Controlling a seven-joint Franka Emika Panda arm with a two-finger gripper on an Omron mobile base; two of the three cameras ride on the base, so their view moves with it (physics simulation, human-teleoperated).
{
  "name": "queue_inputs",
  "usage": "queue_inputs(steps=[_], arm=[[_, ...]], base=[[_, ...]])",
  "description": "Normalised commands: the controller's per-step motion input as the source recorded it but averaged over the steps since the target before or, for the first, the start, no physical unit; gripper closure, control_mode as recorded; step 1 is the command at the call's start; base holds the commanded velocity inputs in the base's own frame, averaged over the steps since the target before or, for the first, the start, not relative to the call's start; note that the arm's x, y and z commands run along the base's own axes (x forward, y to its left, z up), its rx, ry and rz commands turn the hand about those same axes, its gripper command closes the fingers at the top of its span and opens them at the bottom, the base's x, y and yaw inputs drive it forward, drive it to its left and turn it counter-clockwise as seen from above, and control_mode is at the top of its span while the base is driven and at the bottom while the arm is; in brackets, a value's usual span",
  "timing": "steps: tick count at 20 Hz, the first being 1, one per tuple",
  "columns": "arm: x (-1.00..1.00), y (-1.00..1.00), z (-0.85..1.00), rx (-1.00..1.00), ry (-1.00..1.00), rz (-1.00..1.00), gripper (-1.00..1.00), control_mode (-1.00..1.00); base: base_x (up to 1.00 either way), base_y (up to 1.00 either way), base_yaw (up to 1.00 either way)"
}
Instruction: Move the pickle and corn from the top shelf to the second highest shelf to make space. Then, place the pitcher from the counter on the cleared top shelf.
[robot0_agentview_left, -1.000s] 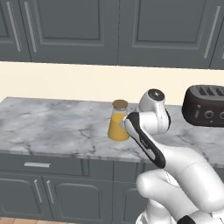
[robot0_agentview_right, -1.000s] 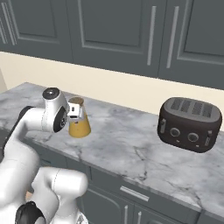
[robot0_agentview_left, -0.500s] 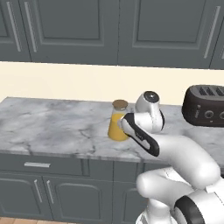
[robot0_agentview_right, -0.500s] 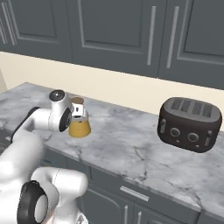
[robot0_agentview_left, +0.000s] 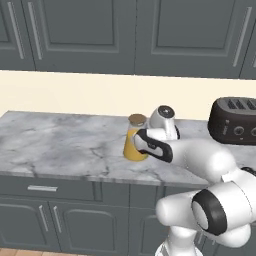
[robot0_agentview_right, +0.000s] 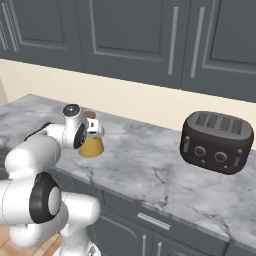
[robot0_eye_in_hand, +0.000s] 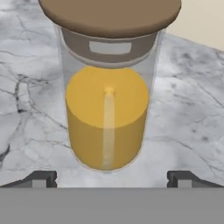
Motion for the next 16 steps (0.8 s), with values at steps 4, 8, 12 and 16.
queue_inputs(steps=[4, 8, 12, 16], arm=[[0.34, 0.10, -0.18, 0.02, 0.00, 0.00, -1.00, -1.00], [0.30, 0.03, -0.20, 0.07, 0.00, 0.00, -1.00, -1.00], [0.26, 0.00, -0.21, 0.10, -0.02, 0.01, -1.00, -1.00], [0.25, 0.08, -0.32, 0.02, -0.01, 0.01, -1.00, -1.00]], base=[[0.00, 0.00, 0.00], [0.00, 0.00, 0.00], [0.00, 0.00, 0.00], [0.00, 0.00, 0.00]])
